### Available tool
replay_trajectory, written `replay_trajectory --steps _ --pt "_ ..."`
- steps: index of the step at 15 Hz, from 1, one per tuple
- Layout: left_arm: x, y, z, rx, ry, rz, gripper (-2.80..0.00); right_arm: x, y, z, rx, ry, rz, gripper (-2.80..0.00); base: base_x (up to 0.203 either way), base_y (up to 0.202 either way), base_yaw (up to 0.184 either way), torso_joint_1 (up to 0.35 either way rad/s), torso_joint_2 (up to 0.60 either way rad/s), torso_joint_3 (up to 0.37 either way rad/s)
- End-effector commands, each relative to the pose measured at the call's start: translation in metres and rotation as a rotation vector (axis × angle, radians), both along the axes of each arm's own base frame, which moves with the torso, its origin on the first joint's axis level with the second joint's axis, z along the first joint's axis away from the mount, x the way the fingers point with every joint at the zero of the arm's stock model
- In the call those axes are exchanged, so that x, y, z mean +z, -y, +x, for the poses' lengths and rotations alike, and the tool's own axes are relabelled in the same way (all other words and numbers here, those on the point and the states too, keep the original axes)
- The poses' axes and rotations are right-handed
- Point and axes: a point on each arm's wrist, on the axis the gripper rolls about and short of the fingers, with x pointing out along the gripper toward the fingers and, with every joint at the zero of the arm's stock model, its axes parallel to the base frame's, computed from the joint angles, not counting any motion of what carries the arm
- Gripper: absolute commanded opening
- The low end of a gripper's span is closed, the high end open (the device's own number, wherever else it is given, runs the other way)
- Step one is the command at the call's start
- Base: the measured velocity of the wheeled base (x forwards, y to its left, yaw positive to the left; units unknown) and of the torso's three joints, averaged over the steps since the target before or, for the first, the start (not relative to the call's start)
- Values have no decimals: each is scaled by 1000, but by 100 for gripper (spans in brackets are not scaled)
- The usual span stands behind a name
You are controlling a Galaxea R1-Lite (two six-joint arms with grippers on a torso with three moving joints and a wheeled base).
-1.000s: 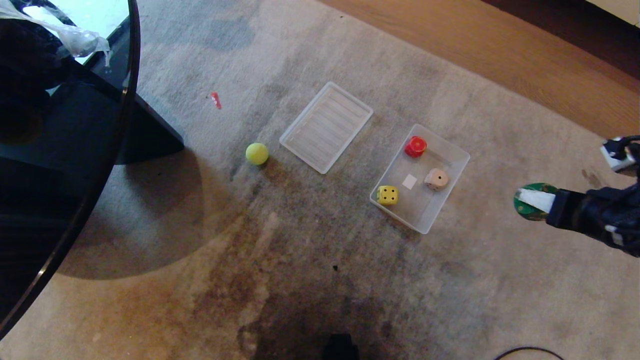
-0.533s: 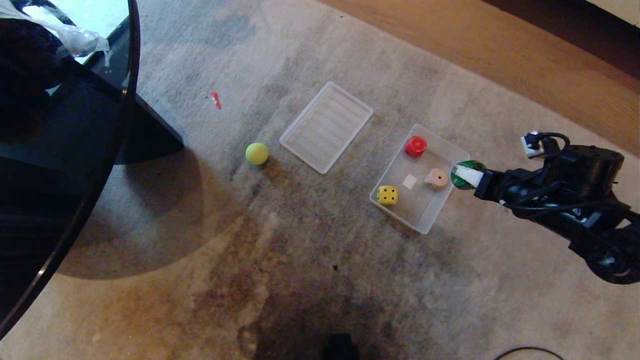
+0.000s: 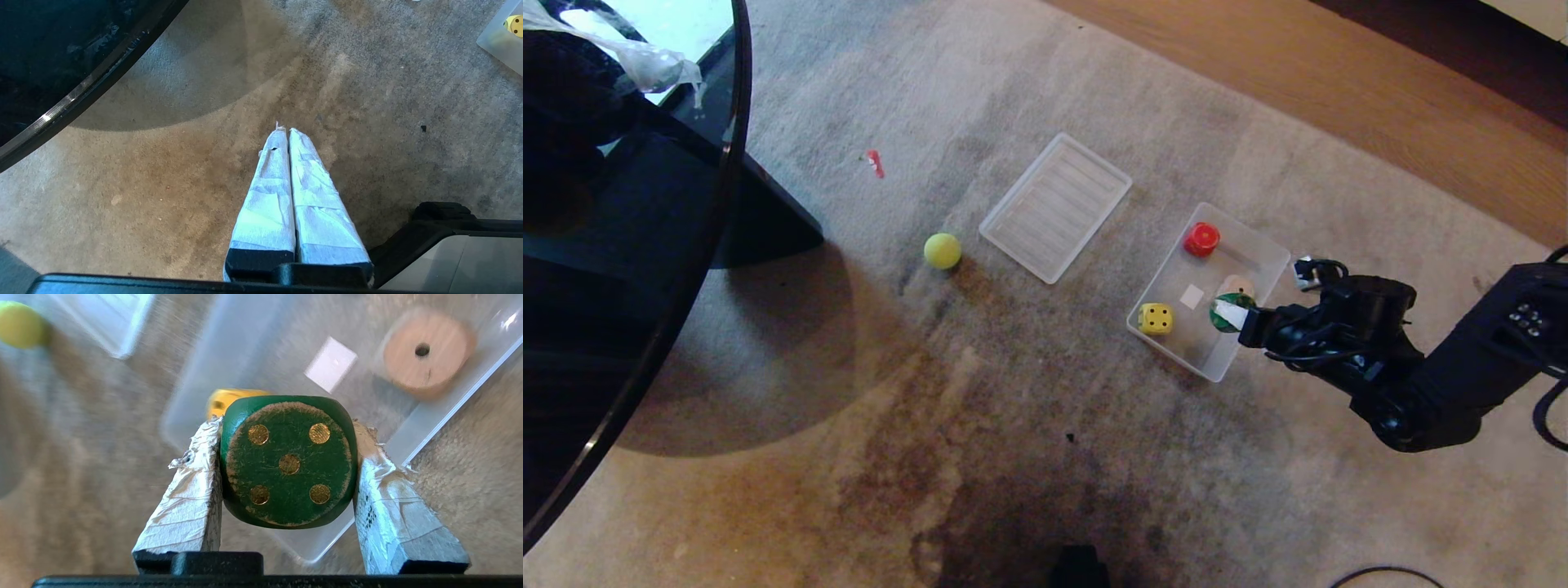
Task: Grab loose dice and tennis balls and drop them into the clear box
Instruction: Put the toys in the box
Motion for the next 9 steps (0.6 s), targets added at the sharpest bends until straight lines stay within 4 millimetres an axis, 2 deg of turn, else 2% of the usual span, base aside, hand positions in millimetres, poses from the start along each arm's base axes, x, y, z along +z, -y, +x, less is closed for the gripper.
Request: replay_trajectory --steps 1,3,4,7,9 --pt "0 0 0 1 0 0 -280 -28 0 21 -10 -14 -1 -280 0 0 0 0 0 0" --pt "0 0 0 1 0 0 -280 -34 1 31 -17 10 1 -280 0 0 0 0 0 0" --pt "0 0 0 1 -1 0 -280 -35 1 33 -18 21 1 0 0 0 0 0 0 0" --pt "0 0 0 1 1 0 -280 -29 1 34 -18 48 4 0 0 0 0 0 0 0" --pt "0 0 0 1 1 0 -280 -16 2 30 -16 73 7 0 0 0 0 0 0 0"
